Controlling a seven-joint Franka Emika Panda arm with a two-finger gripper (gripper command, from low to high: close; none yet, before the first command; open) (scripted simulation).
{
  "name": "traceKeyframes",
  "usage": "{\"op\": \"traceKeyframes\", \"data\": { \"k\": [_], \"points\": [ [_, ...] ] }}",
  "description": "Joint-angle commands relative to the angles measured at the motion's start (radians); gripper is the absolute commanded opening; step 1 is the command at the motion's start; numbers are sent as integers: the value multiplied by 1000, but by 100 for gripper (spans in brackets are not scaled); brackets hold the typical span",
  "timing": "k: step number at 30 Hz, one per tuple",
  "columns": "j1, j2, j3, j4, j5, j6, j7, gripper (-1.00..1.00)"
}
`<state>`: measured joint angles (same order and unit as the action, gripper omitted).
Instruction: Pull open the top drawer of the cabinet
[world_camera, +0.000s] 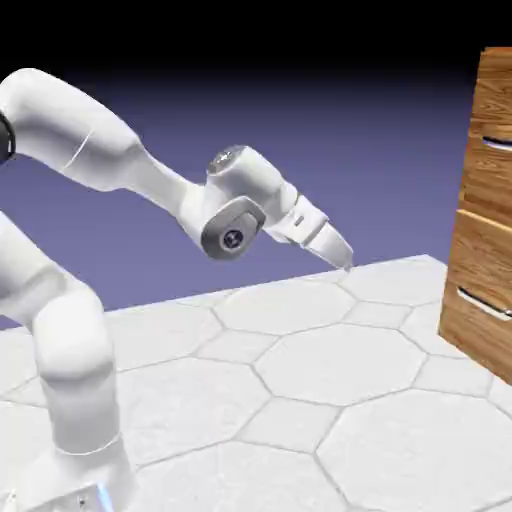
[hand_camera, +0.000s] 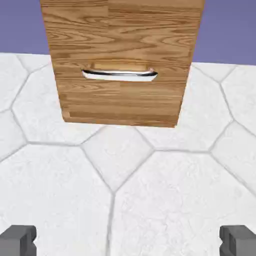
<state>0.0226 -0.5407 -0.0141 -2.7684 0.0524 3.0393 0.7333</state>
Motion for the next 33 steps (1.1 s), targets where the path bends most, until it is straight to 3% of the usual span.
{"op": "traceKeyframes", "data": {
  "k": [1, 33],
  "points": [
    [9, 24, -12, 35, 44, 2, -6, 100],
    [290, 802, -385, 1137, 1435, 63, -210, 100]
  ]
}}
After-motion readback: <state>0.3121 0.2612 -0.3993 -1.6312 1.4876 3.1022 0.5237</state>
